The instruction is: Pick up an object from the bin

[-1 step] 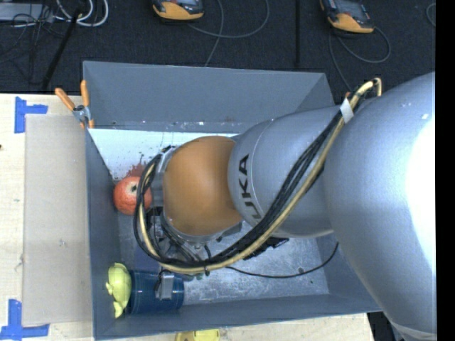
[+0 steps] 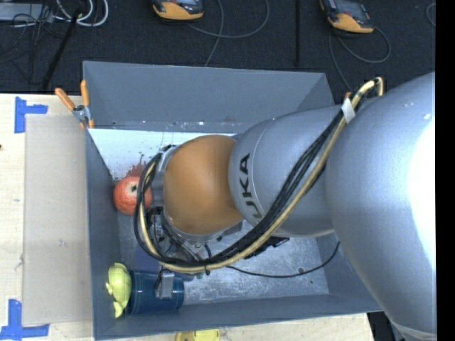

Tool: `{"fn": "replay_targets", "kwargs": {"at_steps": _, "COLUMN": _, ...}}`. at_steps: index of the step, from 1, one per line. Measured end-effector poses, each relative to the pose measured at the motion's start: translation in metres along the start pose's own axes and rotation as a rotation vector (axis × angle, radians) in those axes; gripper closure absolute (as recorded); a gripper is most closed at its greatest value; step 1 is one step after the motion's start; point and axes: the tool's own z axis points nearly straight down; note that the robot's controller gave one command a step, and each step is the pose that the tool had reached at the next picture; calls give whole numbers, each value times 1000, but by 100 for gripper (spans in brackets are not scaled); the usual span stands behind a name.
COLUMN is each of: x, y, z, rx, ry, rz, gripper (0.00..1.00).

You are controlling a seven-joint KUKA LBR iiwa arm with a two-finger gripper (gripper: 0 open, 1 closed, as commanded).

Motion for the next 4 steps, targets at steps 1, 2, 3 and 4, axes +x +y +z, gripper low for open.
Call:
{"fn": "replay_targets", "kwargs": {"at_steps": 1, "x": 2, "y": -19, "z": -13, "rx": -1, "ry": -5, "rz": -424, "gripper": 100}}
{"fn": "replay_targets", "kwargs": {"at_steps": 2, "x": 1, "y": -19, "z": -13, "rx": -1, "ry": -5, "rz": -421, "gripper": 0}}
{"fn": "replay_targets", "kwargs": {"at_steps": 3, "x": 2, "y": -19, "z": -13, "rx": -1, "ry": -5, "rz": -421, "gripper": 0}}
{"fn": "replay_targets", "kwargs": {"at_steps": 4, "x": 12, "y": -24, "z": 6, "rx": -1, "ry": -6, "rz": -452, "gripper": 0}}
